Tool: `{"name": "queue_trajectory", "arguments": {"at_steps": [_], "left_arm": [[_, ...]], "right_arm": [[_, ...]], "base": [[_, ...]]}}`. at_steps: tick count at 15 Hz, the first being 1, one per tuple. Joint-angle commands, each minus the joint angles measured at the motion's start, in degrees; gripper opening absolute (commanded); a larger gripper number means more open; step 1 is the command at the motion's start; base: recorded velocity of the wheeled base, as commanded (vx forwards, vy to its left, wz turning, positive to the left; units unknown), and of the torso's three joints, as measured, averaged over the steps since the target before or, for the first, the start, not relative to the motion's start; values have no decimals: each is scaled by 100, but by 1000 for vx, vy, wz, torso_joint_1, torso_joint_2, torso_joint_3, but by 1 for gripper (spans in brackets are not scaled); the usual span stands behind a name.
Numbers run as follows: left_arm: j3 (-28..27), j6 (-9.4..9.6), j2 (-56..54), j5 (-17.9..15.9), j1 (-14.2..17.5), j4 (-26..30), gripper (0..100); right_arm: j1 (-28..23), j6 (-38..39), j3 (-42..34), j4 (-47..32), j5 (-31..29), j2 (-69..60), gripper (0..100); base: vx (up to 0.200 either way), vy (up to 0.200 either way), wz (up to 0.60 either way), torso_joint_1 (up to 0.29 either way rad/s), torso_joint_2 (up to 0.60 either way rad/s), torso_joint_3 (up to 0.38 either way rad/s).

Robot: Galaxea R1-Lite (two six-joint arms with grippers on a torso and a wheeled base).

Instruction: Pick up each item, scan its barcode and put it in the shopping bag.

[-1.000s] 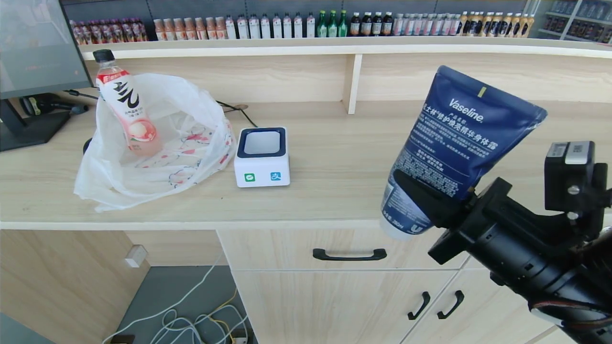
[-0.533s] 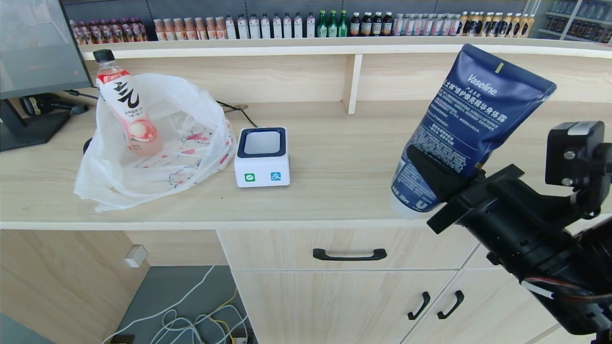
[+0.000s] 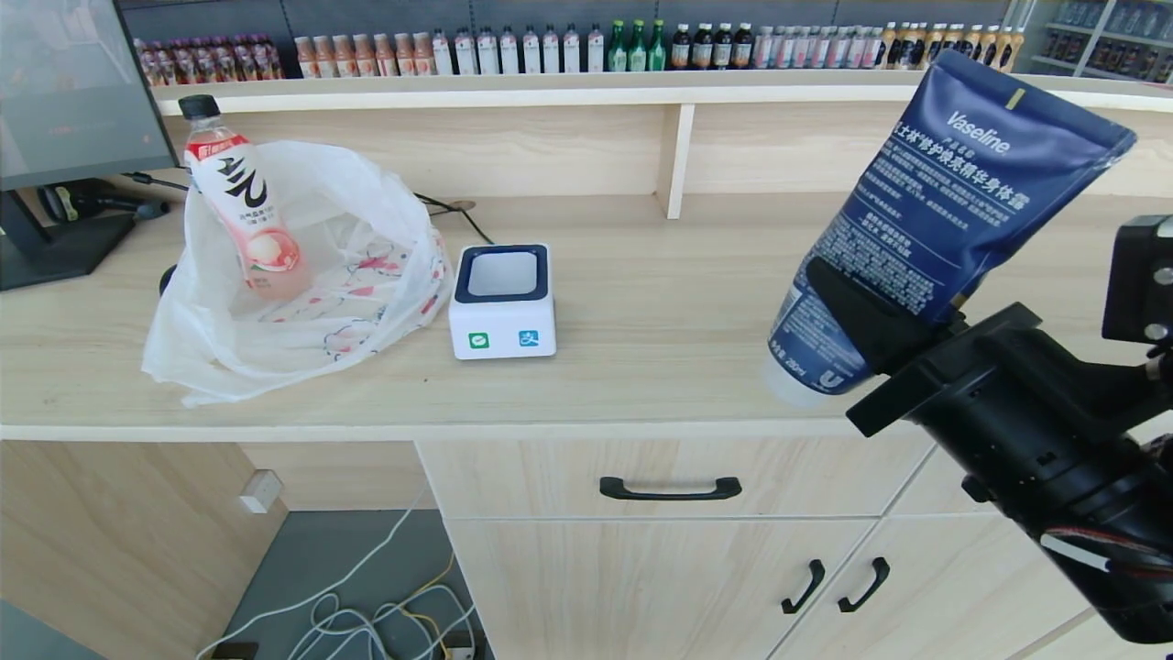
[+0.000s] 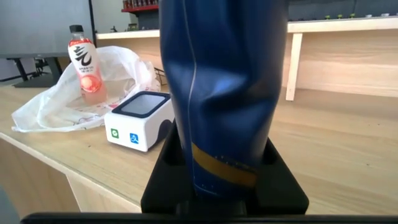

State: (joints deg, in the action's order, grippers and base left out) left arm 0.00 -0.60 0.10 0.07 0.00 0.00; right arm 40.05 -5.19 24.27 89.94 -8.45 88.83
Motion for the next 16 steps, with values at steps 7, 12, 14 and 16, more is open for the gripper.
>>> {"name": "queue_trajectory", "arguments": {"at_steps": [7, 12, 14, 16], "left_arm": [[0, -28, -1, 1, 9, 0, 100], [0, -46, 8, 1, 9, 0, 100], [0, -46, -1, 1, 9, 0, 100], [0, -46, -1, 1, 9, 0, 100]], "right_arm": [[-102, 27, -45, 6, 19, -129, 0], [-181, 27, -195, 6, 19, -182, 0], [-181, 27, -212, 6, 19, -235, 0], [-181, 27, -221, 6, 19, -288, 0]], "base": [[0, 143, 0, 2, 1, 0], [0, 200, 0, 6, 3, 5], [0, 200, 0, 2, 0, 2], [0, 200, 0, 2, 0, 5]]}}
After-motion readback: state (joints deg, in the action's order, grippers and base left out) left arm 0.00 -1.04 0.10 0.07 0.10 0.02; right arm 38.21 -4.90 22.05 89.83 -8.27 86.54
